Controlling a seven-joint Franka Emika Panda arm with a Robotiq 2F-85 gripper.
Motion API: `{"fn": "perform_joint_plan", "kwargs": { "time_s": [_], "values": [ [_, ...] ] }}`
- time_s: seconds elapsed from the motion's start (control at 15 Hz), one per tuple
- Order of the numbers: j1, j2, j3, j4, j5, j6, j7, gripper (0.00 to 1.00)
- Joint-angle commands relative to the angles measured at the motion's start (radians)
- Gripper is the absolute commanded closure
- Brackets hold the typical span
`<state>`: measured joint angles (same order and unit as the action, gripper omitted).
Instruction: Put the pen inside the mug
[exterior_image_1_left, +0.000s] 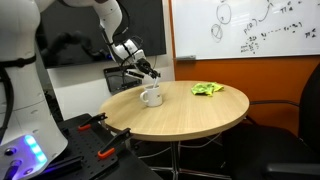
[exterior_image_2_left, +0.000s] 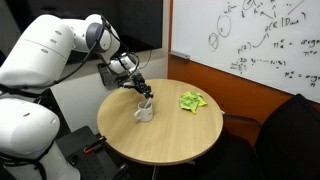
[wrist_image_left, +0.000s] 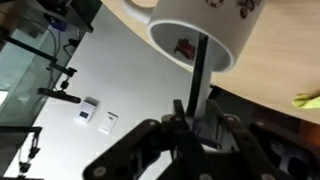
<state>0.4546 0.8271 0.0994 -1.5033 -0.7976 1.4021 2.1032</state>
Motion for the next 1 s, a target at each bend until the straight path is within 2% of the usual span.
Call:
{"fn": "perform_joint_plan", "kwargs": {
  "time_s": [0.0, 0.33, 0.6, 0.93],
  "values": [
    [-0.039, -0.033, 0.025, -0.016, 0.071, 0.1, -0.1, 0.38],
    [-0.056, -0.12, 0.025, -0.056, 0.202, 0.197, -0.271, 0.02],
    [-0.055, -0.183, 0.011, -0.071, 0.27, 0.171, -0.381, 0.0],
    [-0.061, -0.233, -0.004, -0.109, 0.286, 0.147, -0.459, 0.0]
  ]
}}
